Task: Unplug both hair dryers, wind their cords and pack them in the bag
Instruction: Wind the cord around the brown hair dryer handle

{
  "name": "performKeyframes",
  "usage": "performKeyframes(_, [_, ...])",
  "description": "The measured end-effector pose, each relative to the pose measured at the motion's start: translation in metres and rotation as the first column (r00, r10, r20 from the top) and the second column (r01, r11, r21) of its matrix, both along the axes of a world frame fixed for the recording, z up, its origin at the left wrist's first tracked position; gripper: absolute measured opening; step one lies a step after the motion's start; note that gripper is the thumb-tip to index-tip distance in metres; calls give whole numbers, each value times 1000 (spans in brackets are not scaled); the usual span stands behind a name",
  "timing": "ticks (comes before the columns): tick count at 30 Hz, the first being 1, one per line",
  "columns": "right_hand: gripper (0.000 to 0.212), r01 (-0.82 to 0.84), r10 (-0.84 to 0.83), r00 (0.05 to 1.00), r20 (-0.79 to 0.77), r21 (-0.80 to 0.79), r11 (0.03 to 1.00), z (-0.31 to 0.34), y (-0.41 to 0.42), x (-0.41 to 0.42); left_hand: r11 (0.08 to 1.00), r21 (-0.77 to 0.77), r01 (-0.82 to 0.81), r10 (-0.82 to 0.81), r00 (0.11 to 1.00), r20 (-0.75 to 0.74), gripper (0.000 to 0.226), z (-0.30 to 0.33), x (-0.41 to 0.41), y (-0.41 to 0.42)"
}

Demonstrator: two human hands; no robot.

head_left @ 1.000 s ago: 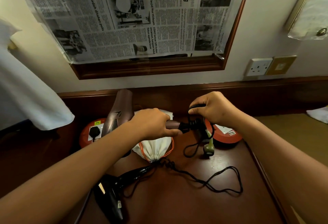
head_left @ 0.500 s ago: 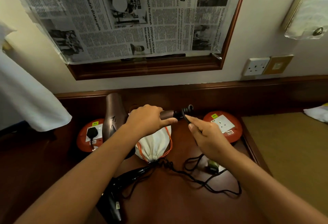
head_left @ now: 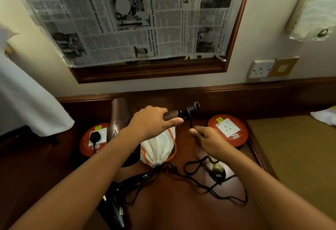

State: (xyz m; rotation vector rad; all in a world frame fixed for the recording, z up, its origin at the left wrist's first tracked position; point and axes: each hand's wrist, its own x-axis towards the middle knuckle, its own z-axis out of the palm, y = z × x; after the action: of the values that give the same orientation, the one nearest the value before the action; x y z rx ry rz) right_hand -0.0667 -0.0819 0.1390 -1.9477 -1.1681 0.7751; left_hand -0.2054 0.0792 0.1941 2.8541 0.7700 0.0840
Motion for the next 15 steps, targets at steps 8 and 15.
performKeyframes(8, [40, -112, 122, 846, -519, 51, 992, 2, -3, 22, 988, -133, 83, -78, 996, 45, 56, 7, 0, -4])
performKeyframes(15, [30, -36, 15, 945, -326, -61, 997, 14, 11, 41, 976, -135, 169, -176, 983, -44, 59, 5, 2, -8])
